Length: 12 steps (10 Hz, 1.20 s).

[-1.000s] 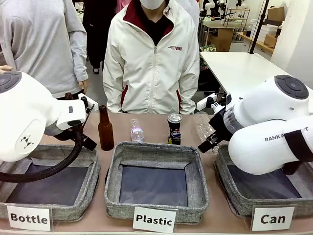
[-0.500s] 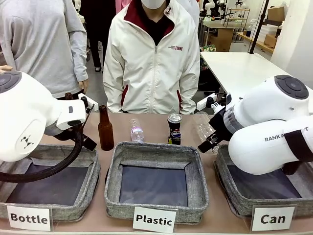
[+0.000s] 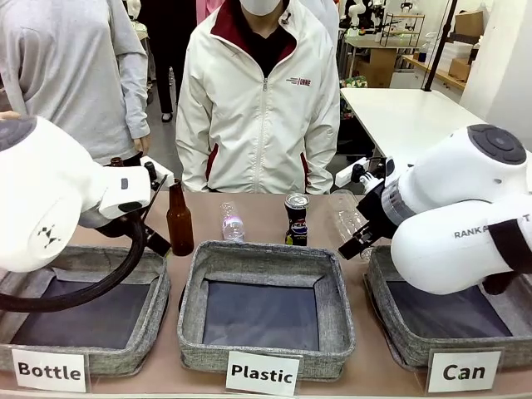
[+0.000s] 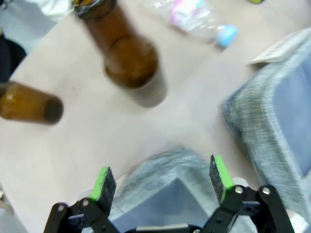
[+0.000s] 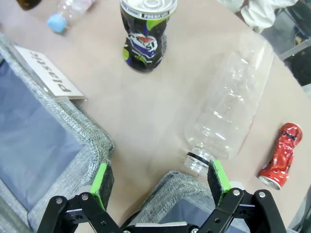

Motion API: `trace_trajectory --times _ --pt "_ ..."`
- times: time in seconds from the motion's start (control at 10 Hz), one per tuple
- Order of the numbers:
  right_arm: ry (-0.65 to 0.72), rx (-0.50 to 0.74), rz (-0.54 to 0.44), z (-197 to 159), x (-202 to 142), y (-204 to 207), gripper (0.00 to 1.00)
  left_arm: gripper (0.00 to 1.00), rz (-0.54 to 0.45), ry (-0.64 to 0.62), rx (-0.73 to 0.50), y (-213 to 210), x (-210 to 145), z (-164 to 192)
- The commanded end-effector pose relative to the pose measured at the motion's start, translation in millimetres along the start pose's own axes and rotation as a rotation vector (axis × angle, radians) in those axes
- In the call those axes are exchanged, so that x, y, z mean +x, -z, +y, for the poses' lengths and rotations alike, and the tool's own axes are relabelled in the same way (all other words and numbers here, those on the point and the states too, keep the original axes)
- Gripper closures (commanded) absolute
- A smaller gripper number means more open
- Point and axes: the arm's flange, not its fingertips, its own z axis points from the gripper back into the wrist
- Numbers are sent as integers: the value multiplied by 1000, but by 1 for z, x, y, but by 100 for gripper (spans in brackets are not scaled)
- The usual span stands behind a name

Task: Sort the can waste into the basket.
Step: Pick up the can waste from the table and place it in the right Fabric basket.

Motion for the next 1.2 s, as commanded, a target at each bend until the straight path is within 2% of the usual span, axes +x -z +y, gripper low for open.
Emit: trace_trajectory --times 0.0,0.1,0.2,0.3,0.4,0.5,0.6,0.7,0.8,1.0,1.1 --pt "9 65 -12 -14 8 -57 0 0 -55 -12 -186 -76 3 -3" --pt "105 127 -33 -24 10 -86 0 0 -6 -10 -246 -111 3 -11" --pt "272 201 -40 -36 9 -115 0 0 7 1 -207 -139 -5 -14" --pt "349 346 -38 -53 -2 -144 0 0 -8 50 -249 -165 -20 -12" --pt "362 520 -113 -79 -25 -173 0 0 -57 18 -218 -190 -37 5" --pt "378 632 -179 -106 -52 -192 0 0 -113 -41 -237 -209 -54 32" --pt "424 718 -254 -133 -80 -204 0 0 -187 -141 -257 -228 -77 62" --pt "493 779 -326 -158 -111 -208 0 0 -276 -302 -262 -240 -108 100" --pt "590 806 -366 -183 -141 -204 0 0 -366 -468 -334 -246 -144 143" --pt "755 893 -463 -227 -193 -194 0 0 -421 -745 -412 -234 -214 201" --pt "815 922 -532 -240 -214 -189 0 0 -521 -827 -518 -219 -242 222"
